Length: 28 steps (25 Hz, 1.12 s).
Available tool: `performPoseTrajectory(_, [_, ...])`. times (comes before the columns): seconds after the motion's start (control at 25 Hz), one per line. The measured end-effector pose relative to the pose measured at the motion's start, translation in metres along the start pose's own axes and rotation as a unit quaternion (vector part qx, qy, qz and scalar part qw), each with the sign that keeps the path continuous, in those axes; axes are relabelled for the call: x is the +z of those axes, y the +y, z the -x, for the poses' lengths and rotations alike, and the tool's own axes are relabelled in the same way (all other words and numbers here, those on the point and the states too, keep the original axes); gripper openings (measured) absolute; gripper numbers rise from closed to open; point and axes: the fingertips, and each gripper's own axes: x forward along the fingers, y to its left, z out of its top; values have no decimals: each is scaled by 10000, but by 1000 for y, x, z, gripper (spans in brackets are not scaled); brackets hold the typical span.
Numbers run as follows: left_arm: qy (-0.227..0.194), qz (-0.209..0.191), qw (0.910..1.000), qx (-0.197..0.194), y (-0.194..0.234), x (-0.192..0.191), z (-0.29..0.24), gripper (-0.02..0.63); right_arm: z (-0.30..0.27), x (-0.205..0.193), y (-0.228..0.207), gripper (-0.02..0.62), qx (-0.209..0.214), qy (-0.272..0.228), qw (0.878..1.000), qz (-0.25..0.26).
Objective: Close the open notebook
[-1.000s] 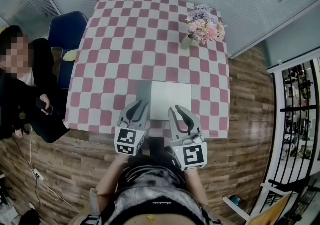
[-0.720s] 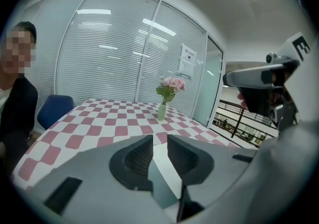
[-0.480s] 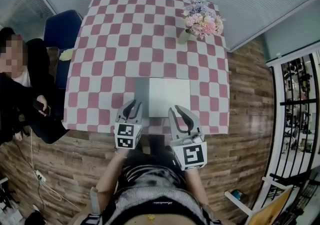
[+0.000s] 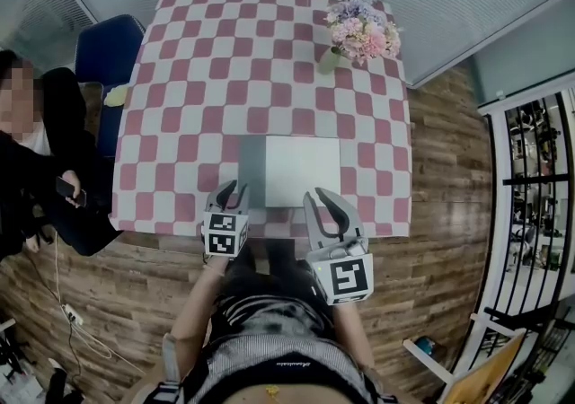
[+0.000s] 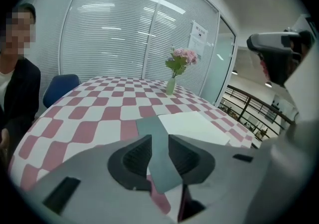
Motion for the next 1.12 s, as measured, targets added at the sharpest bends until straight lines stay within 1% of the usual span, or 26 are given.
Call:
performPoseTrajectory(0.24, [397, 283, 9988, -36, 6, -21, -17, 92, 1, -3, -1, 60, 17, 46, 10000, -36])
performPoseTrajectory(0.52, [695, 499, 9963, -24, 10, -35, -29, 110, 4, -8, -6, 60, -21, 103, 9999, -48])
performPoseTrajectory(0.72, [897, 814, 9926, -45, 10, -45, -36, 120, 4, -9, -8, 60, -19, 128, 9999, -90])
performPoseTrajectory(0.96, [1128, 831, 9901, -10, 10, -57, -42, 150, 4, -12, -12, 60, -68, 182, 9998, -106])
performPoseTrajectory(1.12, [1178, 839, 9894, 84, 8, -59, -45, 161, 3, -14, -15, 60, -82, 186, 9997, -101])
